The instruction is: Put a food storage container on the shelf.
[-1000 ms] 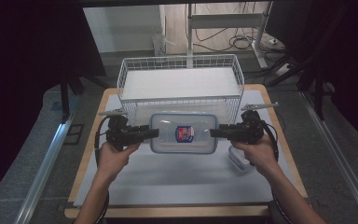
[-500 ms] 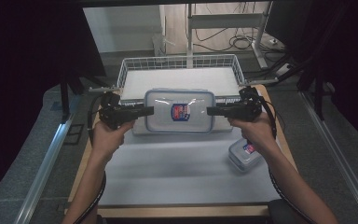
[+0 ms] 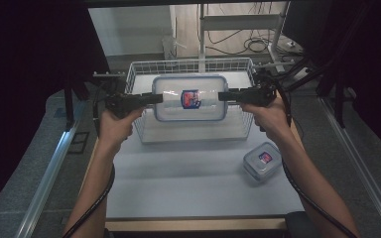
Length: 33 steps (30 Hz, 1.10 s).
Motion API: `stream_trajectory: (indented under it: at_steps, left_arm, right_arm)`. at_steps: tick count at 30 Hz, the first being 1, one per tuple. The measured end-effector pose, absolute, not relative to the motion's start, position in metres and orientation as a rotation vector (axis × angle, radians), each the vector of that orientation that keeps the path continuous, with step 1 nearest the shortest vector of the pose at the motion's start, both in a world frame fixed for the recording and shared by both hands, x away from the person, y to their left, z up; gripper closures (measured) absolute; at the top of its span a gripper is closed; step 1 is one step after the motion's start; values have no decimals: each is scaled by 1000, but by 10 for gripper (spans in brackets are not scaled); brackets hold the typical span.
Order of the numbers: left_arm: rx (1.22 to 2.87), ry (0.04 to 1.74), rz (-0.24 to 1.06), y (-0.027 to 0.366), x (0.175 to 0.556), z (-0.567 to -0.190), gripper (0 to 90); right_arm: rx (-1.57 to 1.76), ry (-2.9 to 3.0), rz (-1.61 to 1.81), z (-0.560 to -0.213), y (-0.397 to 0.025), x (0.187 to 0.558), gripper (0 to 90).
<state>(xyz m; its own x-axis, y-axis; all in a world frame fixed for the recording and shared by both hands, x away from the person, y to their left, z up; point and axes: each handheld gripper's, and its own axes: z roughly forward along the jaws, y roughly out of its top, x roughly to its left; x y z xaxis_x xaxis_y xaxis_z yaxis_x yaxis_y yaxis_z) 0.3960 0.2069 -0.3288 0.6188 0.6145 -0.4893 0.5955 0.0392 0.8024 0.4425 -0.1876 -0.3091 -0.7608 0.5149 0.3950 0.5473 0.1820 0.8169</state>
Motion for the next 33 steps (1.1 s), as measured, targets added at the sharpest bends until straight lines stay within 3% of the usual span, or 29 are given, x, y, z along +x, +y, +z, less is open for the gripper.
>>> stream_trajectory:
  at_steps: [12, 33]
  left_arm:
    - [1603, 1056, 9, 206, 428, -310, 525]
    - [1552, 1120, -35, 207, 456, -317, 516]
  right_arm:
    - [-1105, -2359, -1698, -292, -187, 474, 526]
    - [-1167, -2308, -1677, -294, -185, 506, 515]
